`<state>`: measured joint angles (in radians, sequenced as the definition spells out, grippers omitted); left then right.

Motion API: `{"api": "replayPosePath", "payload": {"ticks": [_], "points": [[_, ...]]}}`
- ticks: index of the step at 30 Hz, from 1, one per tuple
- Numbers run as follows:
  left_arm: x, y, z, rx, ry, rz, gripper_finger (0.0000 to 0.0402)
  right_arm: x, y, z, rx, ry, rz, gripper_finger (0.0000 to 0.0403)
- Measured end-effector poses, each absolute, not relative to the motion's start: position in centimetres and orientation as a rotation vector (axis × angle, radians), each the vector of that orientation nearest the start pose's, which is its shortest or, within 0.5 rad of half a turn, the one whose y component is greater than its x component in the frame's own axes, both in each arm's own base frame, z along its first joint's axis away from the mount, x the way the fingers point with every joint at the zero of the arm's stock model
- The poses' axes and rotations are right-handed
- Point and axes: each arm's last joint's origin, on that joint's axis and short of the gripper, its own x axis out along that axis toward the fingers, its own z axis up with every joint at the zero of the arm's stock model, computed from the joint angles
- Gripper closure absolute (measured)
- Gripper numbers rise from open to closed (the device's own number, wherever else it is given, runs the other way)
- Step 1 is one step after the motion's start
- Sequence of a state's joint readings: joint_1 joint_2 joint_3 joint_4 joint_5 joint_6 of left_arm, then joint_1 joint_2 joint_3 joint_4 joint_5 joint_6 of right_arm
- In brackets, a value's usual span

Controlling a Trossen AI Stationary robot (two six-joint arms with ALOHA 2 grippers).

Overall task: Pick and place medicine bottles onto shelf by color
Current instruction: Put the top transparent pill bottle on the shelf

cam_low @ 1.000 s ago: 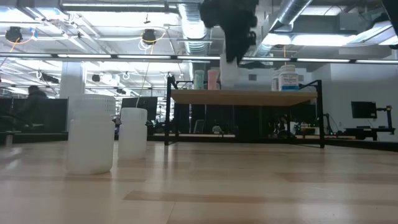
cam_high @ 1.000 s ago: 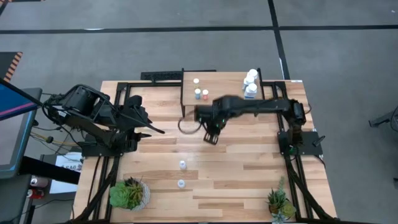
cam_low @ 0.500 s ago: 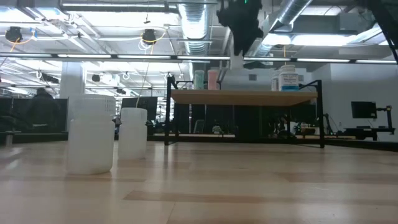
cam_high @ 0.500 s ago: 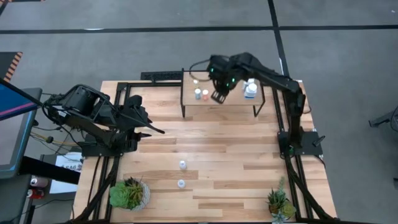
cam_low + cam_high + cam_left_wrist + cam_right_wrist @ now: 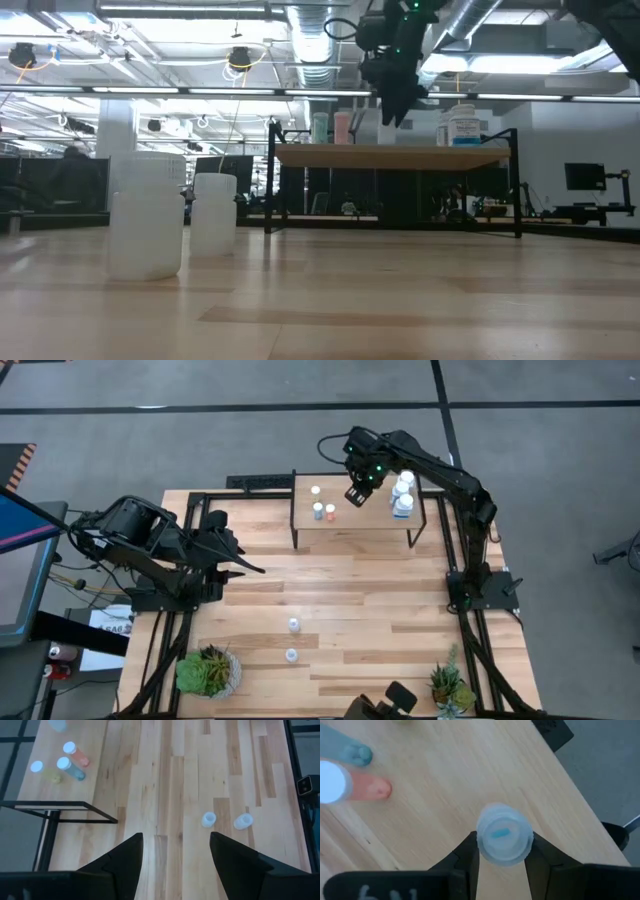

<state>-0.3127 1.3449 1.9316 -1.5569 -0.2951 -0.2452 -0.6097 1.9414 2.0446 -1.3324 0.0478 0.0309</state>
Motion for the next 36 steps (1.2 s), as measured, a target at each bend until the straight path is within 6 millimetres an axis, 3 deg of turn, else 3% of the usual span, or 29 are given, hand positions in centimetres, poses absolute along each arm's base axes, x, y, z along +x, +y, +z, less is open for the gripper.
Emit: {"api": "replayPosePath", "payload": {"ticks": [21,36], "points": [[17.9,-4.9,46.8,0.033,0.912,0.11,0.0185,31.0,-23.8,33.3,0.402,1.212,-0.517,0.0266],[17.9,-4.9,46.8,0.031,0.912,0.111,0.0184,31.1,-23.8,33.3,0.398,1.211,-0.52,0.0157]]}}
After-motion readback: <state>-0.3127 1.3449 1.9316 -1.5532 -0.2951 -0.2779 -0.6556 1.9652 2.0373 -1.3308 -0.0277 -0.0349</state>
